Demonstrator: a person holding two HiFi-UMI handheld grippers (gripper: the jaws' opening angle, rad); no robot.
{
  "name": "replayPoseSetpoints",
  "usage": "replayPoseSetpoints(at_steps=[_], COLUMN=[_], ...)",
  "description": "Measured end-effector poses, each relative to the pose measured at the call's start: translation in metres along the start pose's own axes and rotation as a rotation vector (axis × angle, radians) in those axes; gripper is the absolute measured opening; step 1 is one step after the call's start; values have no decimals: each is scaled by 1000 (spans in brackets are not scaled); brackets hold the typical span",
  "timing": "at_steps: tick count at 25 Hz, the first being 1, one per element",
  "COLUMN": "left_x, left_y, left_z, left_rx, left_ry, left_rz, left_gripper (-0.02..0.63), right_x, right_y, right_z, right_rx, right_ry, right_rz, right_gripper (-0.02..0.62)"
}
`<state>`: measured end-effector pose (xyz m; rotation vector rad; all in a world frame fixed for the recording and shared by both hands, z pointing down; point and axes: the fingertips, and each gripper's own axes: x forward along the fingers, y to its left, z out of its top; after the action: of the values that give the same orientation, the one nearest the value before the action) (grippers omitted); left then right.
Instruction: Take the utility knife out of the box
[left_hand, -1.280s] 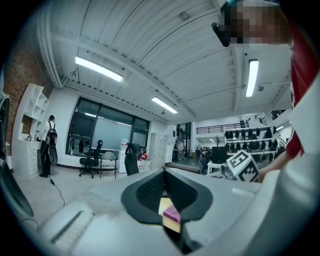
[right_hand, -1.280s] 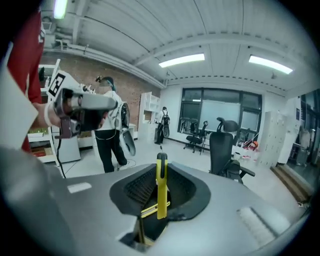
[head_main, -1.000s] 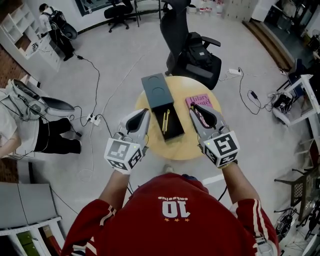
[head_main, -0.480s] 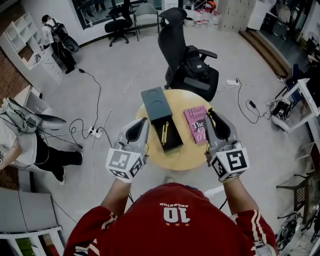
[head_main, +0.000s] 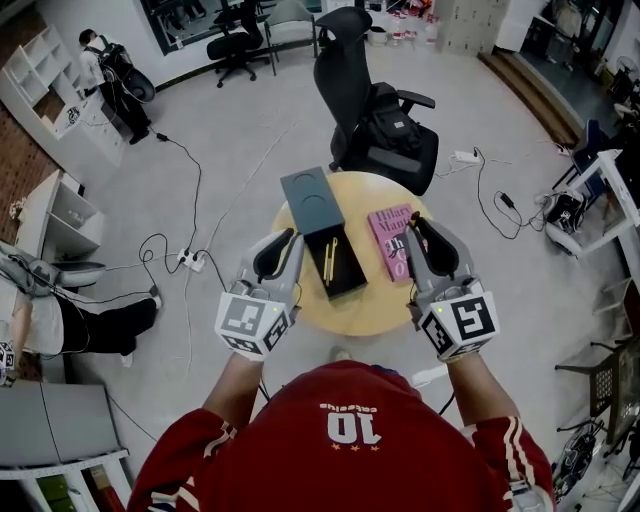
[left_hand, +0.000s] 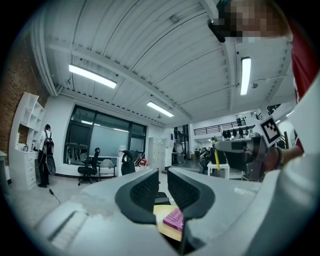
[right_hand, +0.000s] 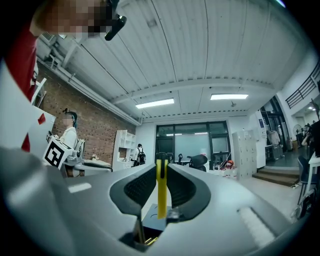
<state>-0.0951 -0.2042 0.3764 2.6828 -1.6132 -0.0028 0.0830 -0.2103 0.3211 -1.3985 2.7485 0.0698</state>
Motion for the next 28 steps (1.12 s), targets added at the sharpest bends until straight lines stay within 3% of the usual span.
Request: replayPoseSetpoints(at_steps=[10,15,21,25,28], left_x=[13,22,45,65,79], left_y=[-9,-10,-8,-4,-4], left_z=[-9,-24,-68,-113,-150], left_rx=[12,6,-39,-97,-92], left_ry=[27,69,161,244,316], left_rz=[-25,-29,-39,-8,6], left_gripper=[153,173,189,189,189], right_x=[5,7,11,14,18], right_y=[0,-4,-8,-12,-17], right_z=[-5,-9,-19,-30,-38], right_rx=[-5,6,1,8,12], right_ry=[21,25,51,75,93], right_rz=[17,16,9,10,10], right_gripper=[52,54,54,54,53])
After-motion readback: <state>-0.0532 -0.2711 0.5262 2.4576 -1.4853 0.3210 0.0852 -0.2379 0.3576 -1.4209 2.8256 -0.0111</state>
